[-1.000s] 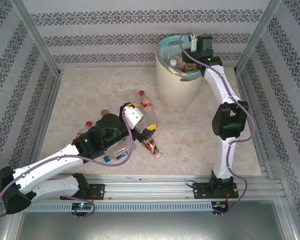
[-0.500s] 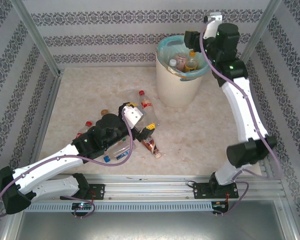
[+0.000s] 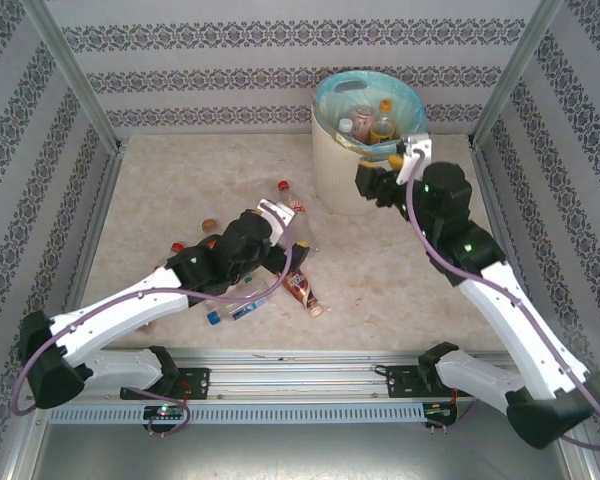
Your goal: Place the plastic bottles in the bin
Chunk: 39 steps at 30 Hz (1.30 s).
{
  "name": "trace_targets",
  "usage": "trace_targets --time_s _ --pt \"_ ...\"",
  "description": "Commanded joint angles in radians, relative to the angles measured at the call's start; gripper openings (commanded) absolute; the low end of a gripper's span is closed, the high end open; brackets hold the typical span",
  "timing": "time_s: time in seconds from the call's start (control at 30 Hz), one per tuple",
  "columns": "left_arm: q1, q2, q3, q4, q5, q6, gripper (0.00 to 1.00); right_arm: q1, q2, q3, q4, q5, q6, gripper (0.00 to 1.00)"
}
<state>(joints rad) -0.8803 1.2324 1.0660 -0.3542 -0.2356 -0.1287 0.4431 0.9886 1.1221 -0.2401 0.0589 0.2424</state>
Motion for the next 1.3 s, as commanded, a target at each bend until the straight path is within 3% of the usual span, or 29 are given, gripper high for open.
trace_targets --time_s 0.0,0.1,0.33,0.67,1.27 --pt "0.018 0.093 0.072 -0.191 0.023 -0.125 0.98 0.005 -0.088 -0.091 0.002 0.104 0.070 0.66" --pt "0.040 0.184 0.111 -0.222 0.037 -0.184 0.97 0.005 -0.129 -0.128 -0.007 0.124 0.083 0.65" --pt "0.147 0.392 0.227 -0.164 0.230 -0.339 0.90 0.005 -0.131 -0.103 0.007 0.116 0.067 0.65" --pt "0.184 0.655 0.379 -0.157 0.257 -0.442 0.88 0.000 -0.170 -0.103 -0.026 0.126 0.010 0.69" --pt "0.187 0.850 0.496 -0.152 0.278 -0.457 0.87 -0.065 -0.288 -0.196 -0.065 0.106 0.024 0.72"
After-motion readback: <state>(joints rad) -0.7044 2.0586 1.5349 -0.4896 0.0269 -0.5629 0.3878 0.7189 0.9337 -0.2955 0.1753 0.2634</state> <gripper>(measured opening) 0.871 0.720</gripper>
